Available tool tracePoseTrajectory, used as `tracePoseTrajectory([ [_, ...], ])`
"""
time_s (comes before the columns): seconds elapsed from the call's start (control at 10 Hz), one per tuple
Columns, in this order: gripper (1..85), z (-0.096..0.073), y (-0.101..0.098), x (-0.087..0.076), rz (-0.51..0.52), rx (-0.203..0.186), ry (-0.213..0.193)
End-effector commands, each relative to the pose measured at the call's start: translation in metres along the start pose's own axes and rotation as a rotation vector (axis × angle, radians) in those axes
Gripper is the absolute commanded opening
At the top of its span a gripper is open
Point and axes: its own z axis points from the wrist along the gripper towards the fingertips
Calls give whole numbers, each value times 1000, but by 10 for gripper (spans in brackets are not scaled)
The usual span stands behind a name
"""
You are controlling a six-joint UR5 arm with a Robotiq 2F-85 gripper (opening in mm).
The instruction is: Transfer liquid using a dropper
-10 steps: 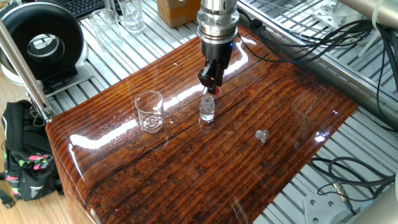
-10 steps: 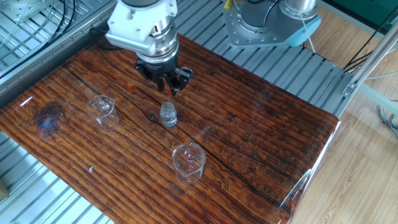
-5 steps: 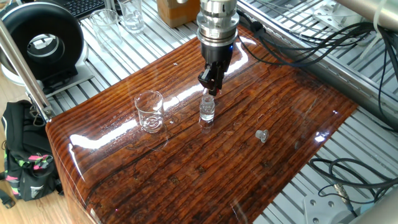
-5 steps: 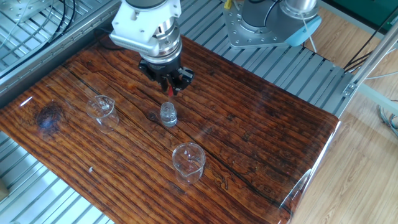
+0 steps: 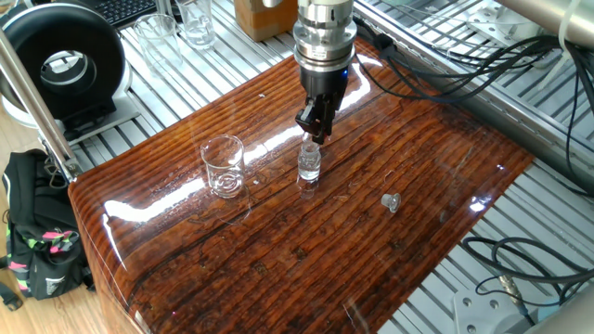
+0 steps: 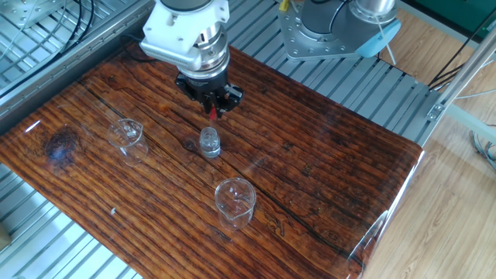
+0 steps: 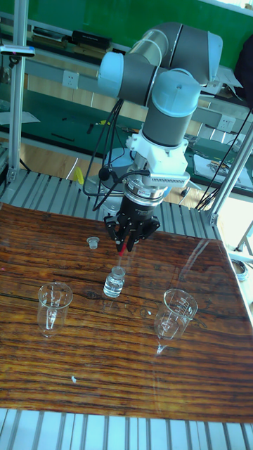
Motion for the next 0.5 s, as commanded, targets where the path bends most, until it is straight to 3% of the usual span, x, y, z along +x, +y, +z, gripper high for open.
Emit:
tracePoseTrajectory([
  [0.0,283,1,1,-3,7,-3,-12],
  [0.4,250,3,-2,-4,13,6,-17],
])
